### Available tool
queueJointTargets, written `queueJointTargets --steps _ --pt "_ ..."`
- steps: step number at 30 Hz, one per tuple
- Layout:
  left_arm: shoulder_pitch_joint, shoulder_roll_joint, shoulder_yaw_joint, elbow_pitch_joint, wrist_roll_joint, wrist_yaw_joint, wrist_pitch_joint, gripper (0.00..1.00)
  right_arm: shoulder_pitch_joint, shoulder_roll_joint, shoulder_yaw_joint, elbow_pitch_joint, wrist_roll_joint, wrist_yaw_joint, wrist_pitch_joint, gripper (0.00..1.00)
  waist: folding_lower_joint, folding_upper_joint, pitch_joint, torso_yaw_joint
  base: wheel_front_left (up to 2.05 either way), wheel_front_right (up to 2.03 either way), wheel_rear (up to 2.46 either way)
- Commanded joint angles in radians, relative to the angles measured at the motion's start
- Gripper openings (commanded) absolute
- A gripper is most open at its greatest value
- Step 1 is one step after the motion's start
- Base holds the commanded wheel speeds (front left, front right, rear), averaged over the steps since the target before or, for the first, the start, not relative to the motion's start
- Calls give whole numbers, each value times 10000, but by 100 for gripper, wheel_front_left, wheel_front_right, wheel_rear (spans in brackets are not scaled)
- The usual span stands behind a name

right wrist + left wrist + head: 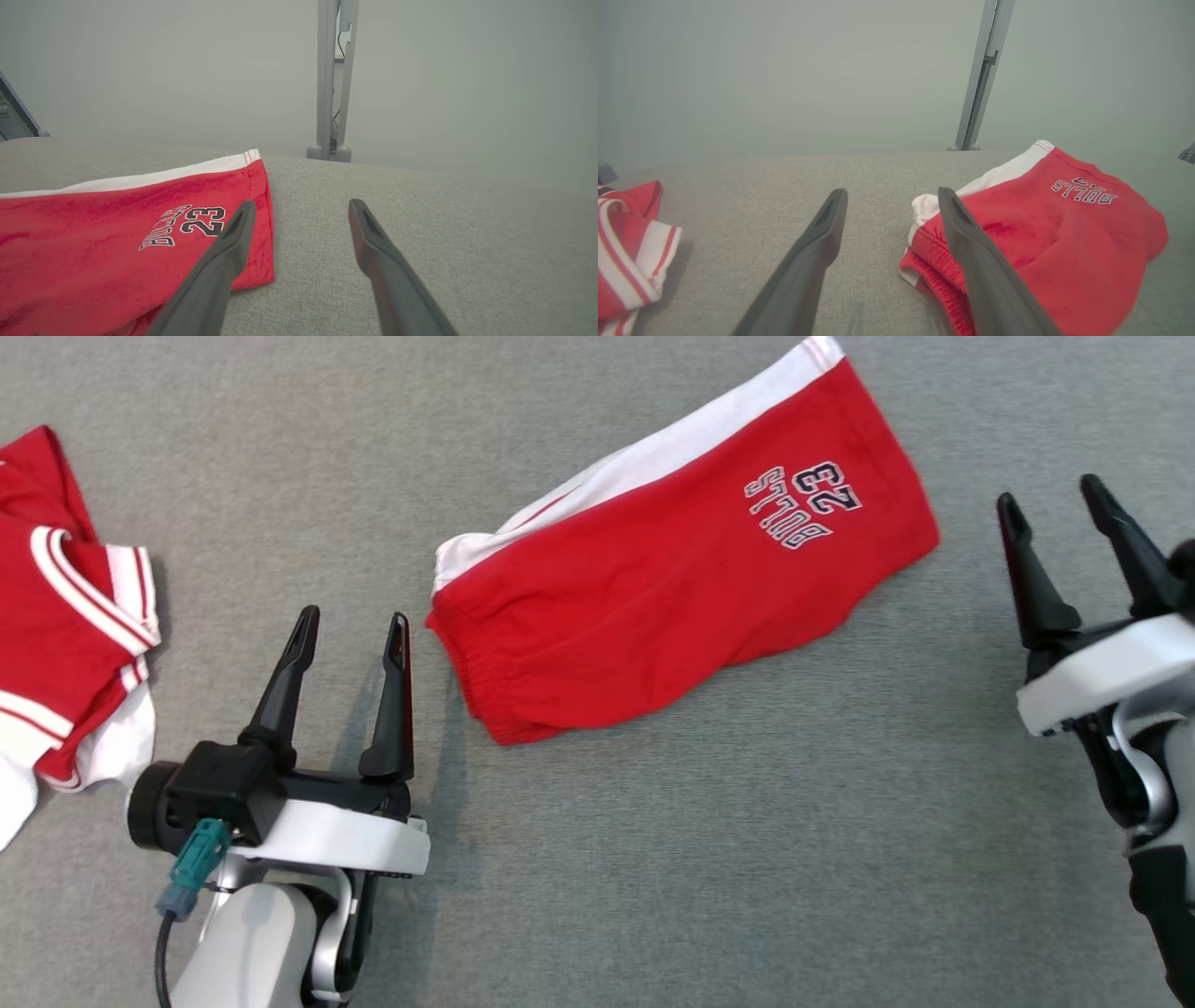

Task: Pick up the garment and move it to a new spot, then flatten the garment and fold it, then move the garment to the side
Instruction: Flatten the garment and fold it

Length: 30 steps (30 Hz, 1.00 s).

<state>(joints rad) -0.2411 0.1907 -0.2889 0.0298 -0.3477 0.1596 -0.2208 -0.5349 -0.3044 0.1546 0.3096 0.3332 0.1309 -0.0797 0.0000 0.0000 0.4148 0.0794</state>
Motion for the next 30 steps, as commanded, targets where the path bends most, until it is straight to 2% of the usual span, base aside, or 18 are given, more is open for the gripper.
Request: queueJointTargets --steps 1,3,9,15,16,17,18,19,25,30 --pt "-185 -52 -27 60 -51 -48 -81 100 -295 -148 306 410 140 -4 83 100 0 0 151 283 0 0 0" --pt "-227 -86 -51 108 -54 -74 -100 100 -493 -222 637 713 238 -4 82 100 0 0 191 379 0 0 0" --pt "-436 -293 -208 342 -34 -177 -240 100 -1449 -385 1641 2626 739 -5 -96 100 0 0 358 847 0 0 0" --pt "-497 -368 -271 450 22 -200 -310 100 -1918 -174 2423 3943 1403 -4 -255 100 0 0 436 976 0 0 0" --pt "-492 -369 -266 463 26 -198 -321 100 -1968 -137 2588 4081 1527 -4 -275 79 0 0 441 966 0 0 0" --pt "-485 -370 -265 472 26 -198 -333 100 -1979 -62 2780 4177 1705 -2 -236 45 0 0 443 951 0 0 0" --pt "-483 -371 -262 476 27 -195 -342 100 -2010 -27 2968 4217 1857 -1 -270 27 0 0 448 928 0 0 0" --pt "-490 -362 -252 481 34 -184 -334 100 -2053 -9 3118 4239 2022 -1 -316 0 0 0 451 896 0 0 0" --pt "-481 -297 -253 438 42 -135 -365 100 -1969 -23 3571 4214 2869 -2 -1022 0 0 0 390 624 0 0 0" --pt "-402 -185 -242 377 74 -95 -298 100 -1329 77 3200 3807 3572 -5 -1626 0 0 0 272 323 0 0 0"
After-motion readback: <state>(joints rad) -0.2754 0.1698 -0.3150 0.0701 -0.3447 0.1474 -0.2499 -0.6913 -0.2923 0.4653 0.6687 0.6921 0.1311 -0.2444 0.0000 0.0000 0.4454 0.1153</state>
